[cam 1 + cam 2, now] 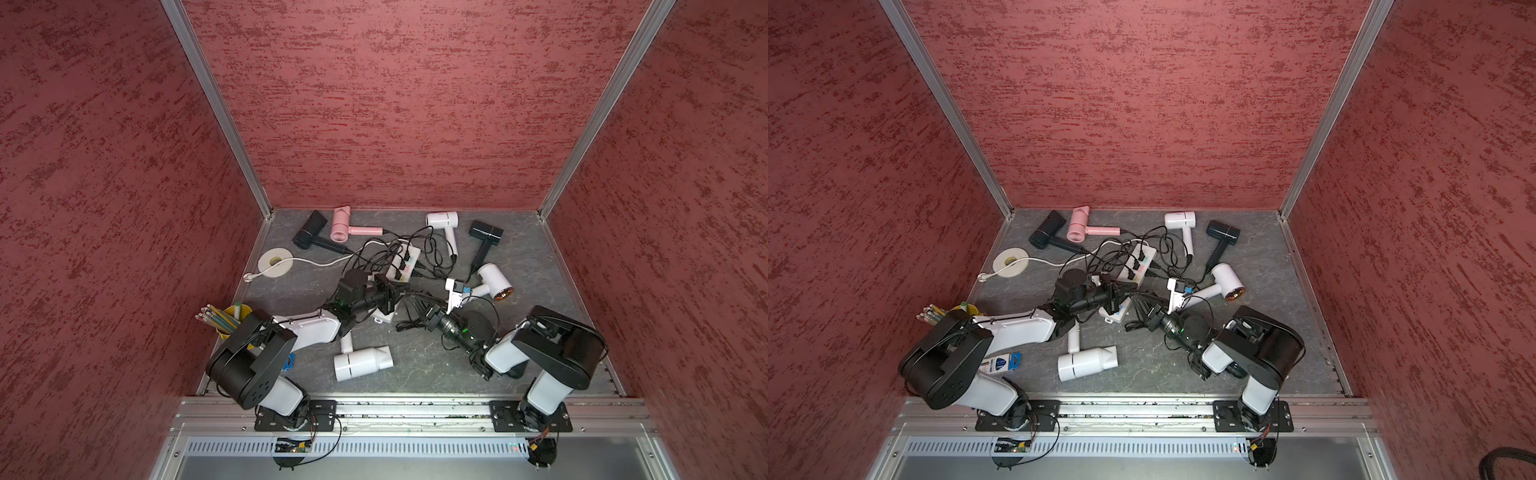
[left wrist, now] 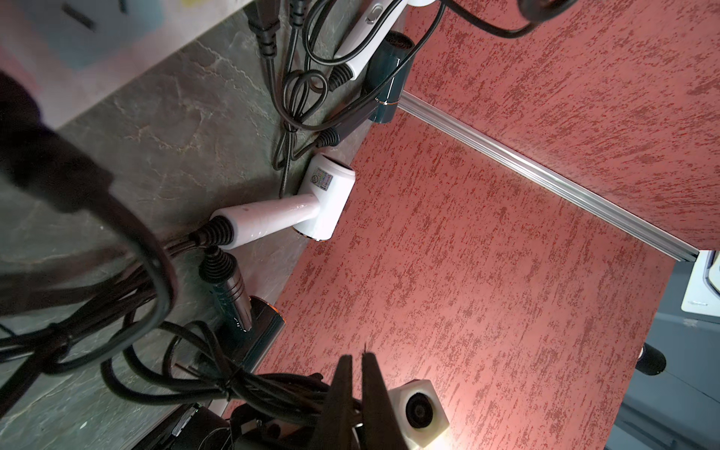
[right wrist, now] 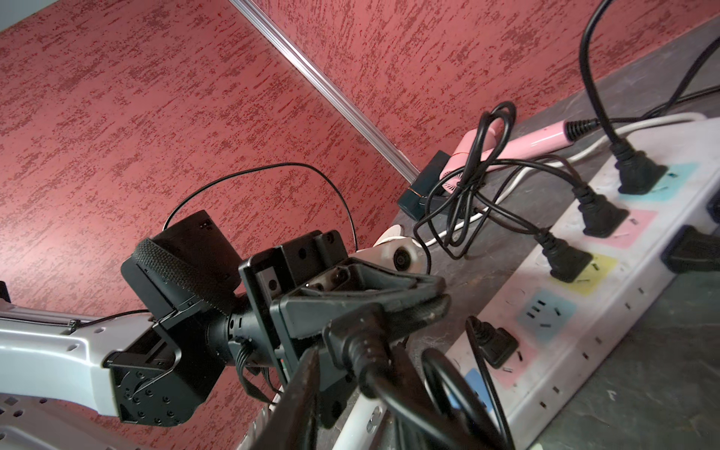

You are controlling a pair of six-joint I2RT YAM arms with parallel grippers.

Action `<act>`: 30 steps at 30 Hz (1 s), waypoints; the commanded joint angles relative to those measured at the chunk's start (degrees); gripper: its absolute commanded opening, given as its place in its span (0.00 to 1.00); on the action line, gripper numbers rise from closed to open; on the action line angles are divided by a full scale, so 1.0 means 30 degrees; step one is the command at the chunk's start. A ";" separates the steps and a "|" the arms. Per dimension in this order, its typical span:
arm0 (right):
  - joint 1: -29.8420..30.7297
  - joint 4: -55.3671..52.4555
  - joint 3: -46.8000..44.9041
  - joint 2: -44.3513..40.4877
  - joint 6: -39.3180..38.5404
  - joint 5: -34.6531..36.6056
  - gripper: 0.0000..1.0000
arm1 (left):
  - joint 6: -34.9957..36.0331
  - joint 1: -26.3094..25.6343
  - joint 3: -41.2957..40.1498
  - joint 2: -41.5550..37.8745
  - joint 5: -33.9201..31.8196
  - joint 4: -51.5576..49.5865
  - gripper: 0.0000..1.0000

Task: Charge the blow dryers
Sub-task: Pick up the plug from the center of the board.

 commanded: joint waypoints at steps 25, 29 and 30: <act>0.0250 0.4967 0.0187 0.0675 -0.0339 -0.0160 0.28 | -0.0377 -0.0473 -0.0581 -0.0555 0.0329 0.0649 0.05; 0.0271 0.4978 0.0055 0.0360 -0.0565 -0.0160 0.33 | -0.0452 -0.0269 -0.0871 -0.0598 0.0363 0.0845 0.05; 0.0279 0.4971 0.0027 0.0302 -0.0651 -0.0189 0.36 | -0.0485 -0.0214 -0.0983 -0.0591 0.0356 0.0923 0.05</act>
